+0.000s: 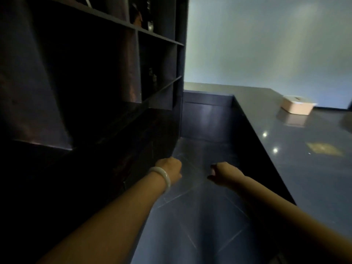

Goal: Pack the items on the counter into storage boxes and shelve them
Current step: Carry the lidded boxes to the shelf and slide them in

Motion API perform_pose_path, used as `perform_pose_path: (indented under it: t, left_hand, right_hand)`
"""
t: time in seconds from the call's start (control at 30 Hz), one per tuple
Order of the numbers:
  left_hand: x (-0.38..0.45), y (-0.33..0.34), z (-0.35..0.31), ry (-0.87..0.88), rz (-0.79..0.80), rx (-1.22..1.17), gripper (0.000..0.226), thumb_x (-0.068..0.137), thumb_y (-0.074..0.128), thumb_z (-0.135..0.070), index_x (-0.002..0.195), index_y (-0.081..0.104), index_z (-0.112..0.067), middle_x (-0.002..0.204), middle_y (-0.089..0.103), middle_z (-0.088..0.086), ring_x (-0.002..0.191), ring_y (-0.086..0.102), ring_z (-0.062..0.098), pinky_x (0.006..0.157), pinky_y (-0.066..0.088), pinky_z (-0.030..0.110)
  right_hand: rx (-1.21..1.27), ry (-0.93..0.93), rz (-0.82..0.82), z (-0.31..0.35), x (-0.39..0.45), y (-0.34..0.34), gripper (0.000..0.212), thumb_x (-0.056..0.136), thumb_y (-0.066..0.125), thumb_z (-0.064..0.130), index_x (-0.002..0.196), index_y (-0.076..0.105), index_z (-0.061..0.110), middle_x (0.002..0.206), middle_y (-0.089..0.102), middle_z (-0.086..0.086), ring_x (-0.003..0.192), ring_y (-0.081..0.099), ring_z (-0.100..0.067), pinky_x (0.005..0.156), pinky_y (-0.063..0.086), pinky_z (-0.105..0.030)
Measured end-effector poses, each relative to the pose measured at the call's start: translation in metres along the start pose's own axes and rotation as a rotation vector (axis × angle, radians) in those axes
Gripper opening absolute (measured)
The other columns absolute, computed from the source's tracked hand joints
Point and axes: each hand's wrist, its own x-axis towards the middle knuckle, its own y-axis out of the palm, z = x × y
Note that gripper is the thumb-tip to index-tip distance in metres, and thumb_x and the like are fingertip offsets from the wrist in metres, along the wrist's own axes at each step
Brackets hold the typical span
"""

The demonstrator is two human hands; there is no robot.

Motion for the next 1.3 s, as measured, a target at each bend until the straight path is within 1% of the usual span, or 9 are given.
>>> perform_pose_path:
  t: [0.1,0.23,0.37,0.53,0.67,0.8,0.97,1.1,1.3]
  left_hand:
    - [0.059,0.000,-0.008,0.083,0.030,0.016,0.033,0.097,0.051,-0.031,0.121,0.056,-0.009,0.121,0.060,0.013,0.108,0.060,0.031,0.081,0.047,0.035]
    - [0.144,0.002,-0.023,0.176,0.058,0.066,0.033,0.097,0.052,-0.031,0.119,0.057,-0.008,0.117,0.061,0.013,0.103,0.061,0.031,0.076,0.047,0.036]
    - [0.237,-0.010,-0.040,0.228,0.048,0.130,0.032,0.097,0.051,-0.030,0.118,0.058,-0.007,0.115,0.062,0.013,0.101,0.062,0.031,0.072,0.045,0.034]
    - [0.353,-0.038,-0.051,0.230,0.039,0.154,0.034,0.097,0.052,-0.033,0.120,0.058,-0.008,0.116,0.062,0.012,0.102,0.062,0.029,0.072,0.045,0.033]
    - [0.435,-0.052,-0.044,0.215,0.031,0.150,0.033,0.096,0.053,-0.033,0.119,0.058,-0.010,0.116,0.062,0.011,0.103,0.062,0.029,0.071,0.043,0.032]
    - [0.524,-0.056,-0.034,0.215,0.058,0.145,0.033,0.096,0.054,-0.035,0.117,0.058,-0.010,0.114,0.062,0.012,0.100,0.062,0.030,0.070,0.044,0.032]
    - [0.655,-0.056,-0.024,0.262,0.038,0.147,0.032,0.095,0.054,-0.036,0.113,0.059,-0.011,0.109,0.062,0.009,0.094,0.063,0.027,0.068,0.044,0.033]
    - [0.759,-0.070,-0.017,0.317,0.025,0.128,0.030,0.095,0.054,-0.035,0.111,0.059,-0.010,0.109,0.063,0.009,0.095,0.063,0.028,0.069,0.045,0.034]
    - [0.911,-0.090,-0.041,0.456,0.034,0.173,0.028,0.096,0.054,-0.036,0.109,0.059,-0.011,0.106,0.063,0.007,0.091,0.063,0.027,0.066,0.044,0.034]
  right_hand:
    - [0.012,0.088,0.031,-0.025,0.031,-0.001,0.026,0.089,0.061,0.043,0.096,0.061,0.018,0.104,0.064,-0.005,0.095,0.062,-0.025,0.068,0.042,-0.027]
    - [-0.033,0.157,0.053,-0.064,0.084,-0.008,0.031,0.090,0.060,0.043,0.103,0.062,0.015,0.109,0.063,-0.007,0.099,0.062,-0.027,0.074,0.048,-0.031]
    - [-0.041,0.182,0.059,-0.114,0.155,-0.025,0.033,0.091,0.059,0.042,0.106,0.062,0.012,0.111,0.062,-0.009,0.099,0.061,-0.027,0.072,0.046,-0.031]
    - [0.005,0.184,0.043,-0.166,0.258,-0.052,0.036,0.090,0.060,0.041,0.113,0.063,0.013,0.116,0.062,-0.008,0.103,0.060,-0.027,0.080,0.050,-0.033]
    - [-0.002,0.163,0.027,-0.189,0.335,-0.071,0.035,0.090,0.060,0.040,0.111,0.063,0.012,0.114,0.062,-0.008,0.104,0.060,-0.027,0.083,0.051,-0.035]
    - [0.032,0.163,0.028,-0.214,0.410,-0.080,0.032,0.090,0.061,0.038,0.108,0.065,0.011,0.110,0.064,-0.008,0.099,0.062,-0.026,0.080,0.052,-0.034]
    - [0.026,0.207,0.023,-0.260,0.520,-0.088,0.027,0.090,0.059,0.034,0.100,0.063,0.009,0.106,0.063,-0.008,0.096,0.061,-0.026,0.070,0.045,-0.029]
    - [0.053,0.288,0.025,-0.301,0.608,-0.105,0.024,0.087,0.063,0.033,0.099,0.064,0.013,0.103,0.063,-0.005,0.093,0.062,-0.023,0.070,0.047,-0.030]
    - [0.094,0.459,-0.008,-0.381,0.707,-0.125,0.020,0.086,0.065,0.038,0.093,0.061,0.020,0.092,0.060,0.003,0.080,0.057,-0.017,0.061,0.041,-0.027]
